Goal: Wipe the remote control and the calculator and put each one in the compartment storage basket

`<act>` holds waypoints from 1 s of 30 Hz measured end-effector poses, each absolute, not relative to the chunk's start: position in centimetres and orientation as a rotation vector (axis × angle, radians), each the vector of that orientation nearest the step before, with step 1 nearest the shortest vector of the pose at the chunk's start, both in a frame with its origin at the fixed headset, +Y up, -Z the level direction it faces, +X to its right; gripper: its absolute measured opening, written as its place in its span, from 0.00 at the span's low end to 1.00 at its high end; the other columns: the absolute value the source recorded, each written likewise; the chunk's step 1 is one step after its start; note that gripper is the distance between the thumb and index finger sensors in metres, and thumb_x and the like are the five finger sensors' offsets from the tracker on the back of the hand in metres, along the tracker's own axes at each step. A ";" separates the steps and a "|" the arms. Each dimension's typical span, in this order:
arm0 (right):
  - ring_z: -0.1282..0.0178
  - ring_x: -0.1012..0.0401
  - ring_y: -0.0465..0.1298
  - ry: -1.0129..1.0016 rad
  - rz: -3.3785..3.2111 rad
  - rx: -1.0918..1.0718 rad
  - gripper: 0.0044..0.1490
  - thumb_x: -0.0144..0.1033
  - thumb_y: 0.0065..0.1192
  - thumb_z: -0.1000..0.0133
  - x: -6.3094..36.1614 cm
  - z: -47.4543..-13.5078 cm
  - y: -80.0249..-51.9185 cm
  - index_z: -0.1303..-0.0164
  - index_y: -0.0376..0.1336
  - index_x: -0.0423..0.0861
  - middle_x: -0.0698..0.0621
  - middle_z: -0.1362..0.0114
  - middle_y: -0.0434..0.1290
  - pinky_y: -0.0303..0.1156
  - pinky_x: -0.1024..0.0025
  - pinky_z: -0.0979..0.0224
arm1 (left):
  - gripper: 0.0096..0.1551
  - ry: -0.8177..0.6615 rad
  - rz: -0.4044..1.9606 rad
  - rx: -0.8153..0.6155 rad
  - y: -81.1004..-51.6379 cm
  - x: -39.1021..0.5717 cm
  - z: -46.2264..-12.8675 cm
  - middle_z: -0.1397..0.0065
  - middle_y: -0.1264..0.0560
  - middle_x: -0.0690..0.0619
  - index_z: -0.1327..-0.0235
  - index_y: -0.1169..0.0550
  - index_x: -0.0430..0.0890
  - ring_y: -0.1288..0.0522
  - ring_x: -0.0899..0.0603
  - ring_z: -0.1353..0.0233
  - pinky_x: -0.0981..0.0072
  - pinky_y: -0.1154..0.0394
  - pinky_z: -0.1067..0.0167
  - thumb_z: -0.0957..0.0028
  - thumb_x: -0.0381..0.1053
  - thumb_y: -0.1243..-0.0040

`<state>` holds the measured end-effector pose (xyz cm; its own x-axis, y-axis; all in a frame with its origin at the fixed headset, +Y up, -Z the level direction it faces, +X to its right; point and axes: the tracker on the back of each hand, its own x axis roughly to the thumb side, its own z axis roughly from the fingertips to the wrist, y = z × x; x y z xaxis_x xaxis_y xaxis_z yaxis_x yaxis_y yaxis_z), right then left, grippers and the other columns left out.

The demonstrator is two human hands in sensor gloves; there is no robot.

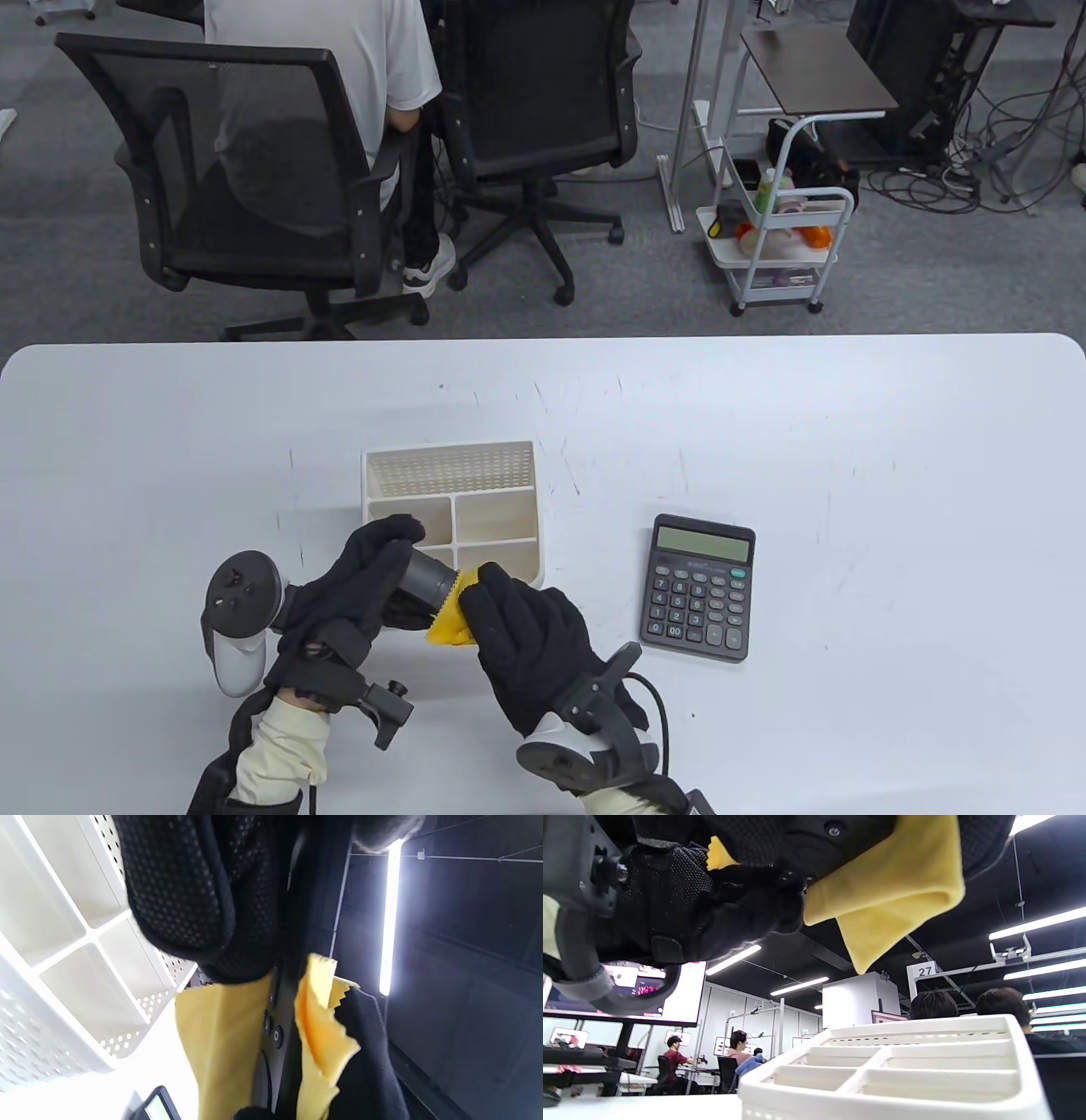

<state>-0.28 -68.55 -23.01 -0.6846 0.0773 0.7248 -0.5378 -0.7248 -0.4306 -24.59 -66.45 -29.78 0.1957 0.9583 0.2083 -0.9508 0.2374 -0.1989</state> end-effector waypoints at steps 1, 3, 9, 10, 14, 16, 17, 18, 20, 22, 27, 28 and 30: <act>0.32 0.39 0.74 -0.880 2.397 0.985 0.39 0.30 0.53 0.38 -0.2 -23.1 -68.5 0.18 0.48 0.33 0.30 0.18 0.60 0.68 0.35 0.36 | 0.31 -0.342 1.349 -0.038 -66.5 -24.6 -29.9 0.36 0.18 0.46 0.27 0.34 0.53 0.10 0.45 0.45 0.62 0.11 0.51 0.38 0.67 0.49; 0.33 0.39 0.74 -0.753 2.292 0.925 0.39 0.30 0.52 0.37 -0.1 -23.5 -68.5 0.18 0.47 0.33 0.31 0.18 0.60 0.69 0.35 0.36 | 0.35 -0.379 1.374 -0.056 -66.5 -24.6 -30.0 0.31 0.22 0.45 0.26 0.36 0.51 0.11 0.45 0.43 0.62 0.12 0.49 0.40 0.69 0.46; 0.31 0.38 0.72 -0.474 2.065 0.850 0.38 0.29 0.51 0.37 0.3 -24.3 -68.9 0.17 0.47 0.34 0.31 0.17 0.59 0.67 0.35 0.35 | 0.38 -0.390 1.292 -0.022 -66.1 -24.9 -29.9 0.34 0.21 0.49 0.27 0.38 0.60 0.11 0.47 0.45 0.63 0.12 0.51 0.46 0.72 0.40; 0.31 0.38 0.72 -0.473 2.062 0.850 0.38 0.29 0.51 0.37 0.4 -24.4 -68.9 0.17 0.47 0.34 0.32 0.17 0.59 0.67 0.35 0.35 | 0.36 -0.398 1.297 -0.017 -66.0 -24.9 -29.9 0.35 0.21 0.49 0.28 0.38 0.64 0.11 0.46 0.45 0.63 0.12 0.51 0.46 0.72 0.40; 0.32 0.40 0.73 -0.564 2.104 0.848 0.37 0.30 0.52 0.37 0.6 -24.3 -68.9 0.17 0.50 0.36 0.34 0.19 0.64 0.68 0.36 0.35 | 0.30 -0.381 1.230 0.055 -65.8 -25.2 -29.8 0.39 0.18 0.48 0.36 0.29 0.63 0.09 0.48 0.48 0.64 0.10 0.53 0.47 0.73 0.39; 0.33 0.41 0.74 -0.653 2.156 0.856 0.37 0.30 0.54 0.37 0.6 -24.1 -68.8 0.18 0.51 0.37 0.34 0.20 0.66 0.68 0.37 0.36 | 0.28 -0.360 1.207 0.074 -65.7 -25.0 -29.7 0.40 0.18 0.48 0.38 0.28 0.62 0.09 0.48 0.49 0.65 0.10 0.54 0.47 0.72 0.40; 0.34 0.42 0.75 -0.716 2.187 0.867 0.36 0.29 0.54 0.38 0.6 -23.9 -68.8 0.18 0.51 0.38 0.35 0.21 0.66 0.69 0.38 0.36 | 0.28 -0.337 1.198 0.073 -65.7 -24.9 -29.6 0.41 0.17 0.48 0.38 0.28 0.61 0.09 0.49 0.49 0.65 0.10 0.55 0.47 0.72 0.40; 0.34 0.43 0.75 -0.784 2.225 0.894 0.36 0.29 0.55 0.38 0.5 -23.7 -68.7 0.18 0.51 0.40 0.35 0.21 0.67 0.69 0.39 0.36 | 0.28 -0.316 1.182 0.075 -65.8 -24.8 -29.5 0.41 0.17 0.48 0.39 0.27 0.60 0.08 0.49 0.50 0.66 0.09 0.56 0.47 0.72 0.40; 0.35 0.45 0.76 -0.863 2.287 0.943 0.36 0.29 0.56 0.38 0.3 -23.3 -68.5 0.18 0.51 0.42 0.36 0.21 0.67 0.70 0.40 0.36 | 0.28 -0.312 1.167 0.071 -65.8 -24.4 -29.5 0.43 0.16 0.47 0.40 0.27 0.59 0.08 0.49 0.51 0.66 0.09 0.58 0.47 0.72 0.39; 0.35 0.45 0.76 -0.907 2.337 0.992 0.36 0.29 0.56 0.38 -0.4 -22.9 -68.4 0.18 0.51 0.43 0.35 0.21 0.66 0.70 0.41 0.36 | 0.29 -0.310 1.132 0.054 -66.0 -23.8 -29.4 0.44 0.16 0.47 0.40 0.26 0.58 0.07 0.49 0.53 0.66 0.09 0.59 0.47 0.72 0.40; 0.34 0.45 0.75 -0.917 2.411 0.992 0.38 0.30 0.56 0.38 -1.0 -22.8 -68.5 0.17 0.49 0.42 0.34 0.20 0.64 0.69 0.41 0.35 | 0.29 -0.321 1.059 0.048 -66.1 -23.0 -29.3 0.45 0.15 0.47 0.41 0.26 0.56 0.07 0.49 0.54 0.66 0.08 0.60 0.47 0.72 0.40; 0.34 0.45 0.76 -0.912 2.418 0.998 0.38 0.30 0.56 0.38 -0.9 -22.8 -68.4 0.17 0.48 0.43 0.34 0.19 0.64 0.69 0.41 0.35 | 0.29 -0.322 1.075 0.048 -66.1 -23.0 -29.3 0.45 0.15 0.47 0.41 0.26 0.55 0.07 0.49 0.54 0.66 0.08 0.60 0.48 0.72 0.39; 0.34 0.45 0.76 -0.916 2.414 0.984 0.38 0.30 0.56 0.38 -0.7 -22.9 -68.3 0.17 0.49 0.43 0.34 0.19 0.63 0.69 0.41 0.35 | 0.29 -0.289 1.102 0.076 -66.0 -23.3 -29.3 0.45 0.15 0.47 0.41 0.26 0.55 0.07 0.49 0.54 0.66 0.08 0.60 0.47 0.71 0.40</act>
<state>-0.73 -68.33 -22.87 -0.6846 0.0953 0.7226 -0.5507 -0.7171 -0.4272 -23.32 -66.04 -29.31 0.4183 0.8680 0.2676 -0.8877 0.4530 -0.0818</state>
